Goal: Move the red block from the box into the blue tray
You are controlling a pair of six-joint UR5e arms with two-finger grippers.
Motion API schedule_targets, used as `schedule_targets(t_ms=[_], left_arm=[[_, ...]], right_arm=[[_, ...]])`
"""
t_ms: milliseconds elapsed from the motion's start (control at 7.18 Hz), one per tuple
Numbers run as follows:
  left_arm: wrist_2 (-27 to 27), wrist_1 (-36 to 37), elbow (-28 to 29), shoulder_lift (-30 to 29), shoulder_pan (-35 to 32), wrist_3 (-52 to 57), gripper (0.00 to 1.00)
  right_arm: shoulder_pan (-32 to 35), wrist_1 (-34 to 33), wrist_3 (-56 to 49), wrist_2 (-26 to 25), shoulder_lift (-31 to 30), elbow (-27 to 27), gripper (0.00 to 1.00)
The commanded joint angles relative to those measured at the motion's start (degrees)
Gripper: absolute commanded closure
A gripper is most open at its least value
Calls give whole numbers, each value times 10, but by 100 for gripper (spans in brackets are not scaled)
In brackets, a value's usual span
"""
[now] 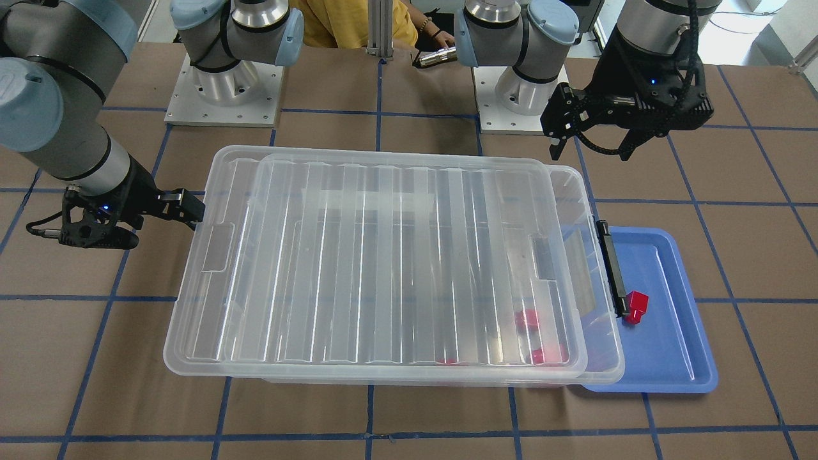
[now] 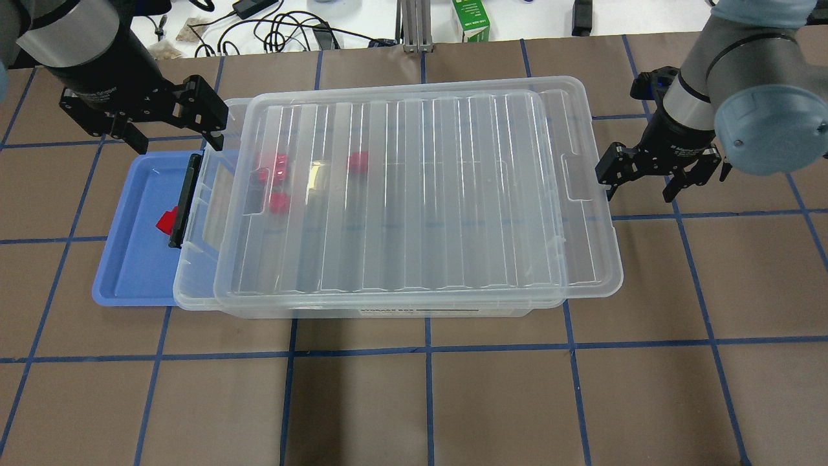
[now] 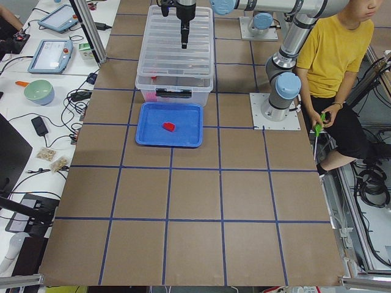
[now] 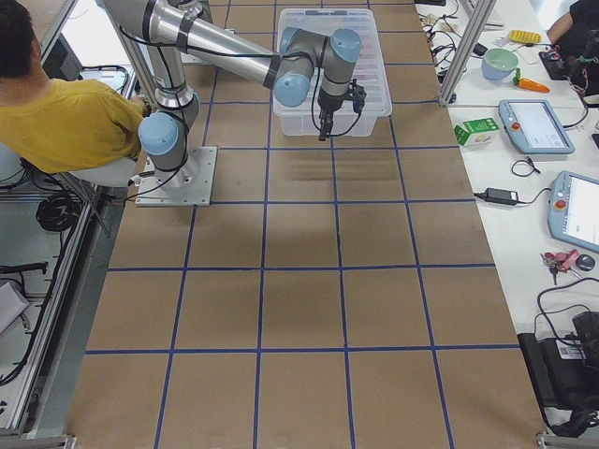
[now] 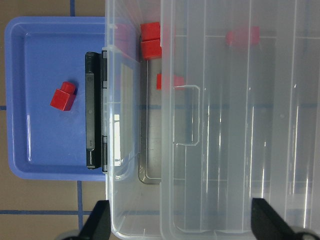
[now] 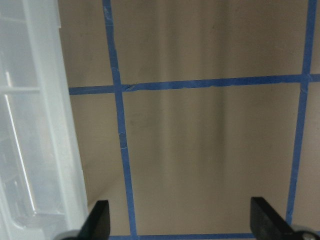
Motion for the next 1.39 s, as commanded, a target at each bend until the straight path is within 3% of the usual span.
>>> schedule_targets(t_ms=[0,1253], left_arm=[[2,0,0,1,0,1,0],[2,0,-2,2,1,3,0]], right_arm=[[18,0,22,6,0,0,0],[39,-1,23,7,5,0,0]])
